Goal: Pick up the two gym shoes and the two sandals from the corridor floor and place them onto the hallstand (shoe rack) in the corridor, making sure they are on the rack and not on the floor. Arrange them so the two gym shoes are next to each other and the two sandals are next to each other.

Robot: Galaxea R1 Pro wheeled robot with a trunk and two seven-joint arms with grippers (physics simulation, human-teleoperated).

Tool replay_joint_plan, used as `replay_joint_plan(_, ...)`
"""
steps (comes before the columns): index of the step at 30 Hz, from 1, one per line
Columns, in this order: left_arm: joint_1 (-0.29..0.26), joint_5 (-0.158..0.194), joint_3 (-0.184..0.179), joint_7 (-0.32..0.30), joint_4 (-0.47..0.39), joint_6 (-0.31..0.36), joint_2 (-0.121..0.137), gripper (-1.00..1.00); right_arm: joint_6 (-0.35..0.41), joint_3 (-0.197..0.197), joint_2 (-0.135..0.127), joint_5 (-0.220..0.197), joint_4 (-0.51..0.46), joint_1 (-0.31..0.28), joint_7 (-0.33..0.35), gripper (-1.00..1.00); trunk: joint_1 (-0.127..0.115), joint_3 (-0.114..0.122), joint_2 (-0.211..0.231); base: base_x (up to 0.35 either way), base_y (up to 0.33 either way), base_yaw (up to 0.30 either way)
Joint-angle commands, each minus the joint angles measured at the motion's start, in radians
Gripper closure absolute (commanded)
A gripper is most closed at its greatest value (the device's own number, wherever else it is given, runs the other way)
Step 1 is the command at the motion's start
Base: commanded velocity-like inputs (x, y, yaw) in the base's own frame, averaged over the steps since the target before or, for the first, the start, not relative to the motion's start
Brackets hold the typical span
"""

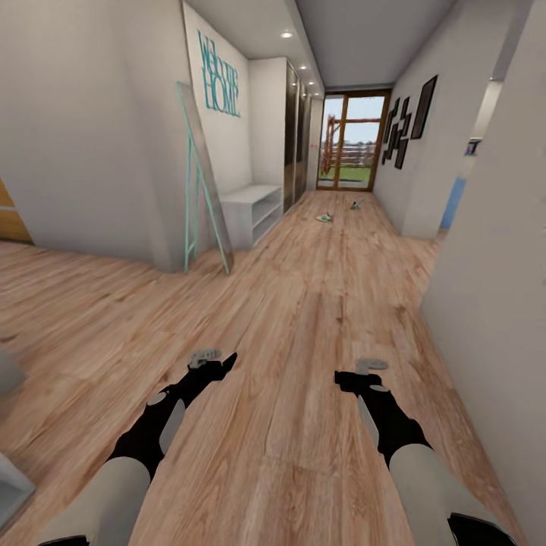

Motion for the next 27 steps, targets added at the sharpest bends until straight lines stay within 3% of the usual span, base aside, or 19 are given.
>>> replay_joint_plan(1,-0.001,0.005,0.005,-0.008,0.001,0.001,-0.001,-1.0,0.005,-0.005,0.001,0.01,-0.001,-0.001,0.001,-1.0,0.0,-0.001,0.0,0.349,0.0,-0.241)
replay_joint_plan(13,-0.001,0.005,0.005,-0.008,0.0,0.002,-0.001,-1.0,0.01,-0.004,0.001,0.011,-0.002,-0.001,0.002,-1.0,0.0,0.001,0.0,0.349,0.0,-0.239)
replay_joint_plan(27,-0.001,0.005,0.004,-0.009,0.001,0.002,-0.002,-1.0,0.012,-0.004,0.001,0.012,-0.002,-0.001,0.003,-1.0,0.0,0.001,0.0,0.349,0.0,-0.019)
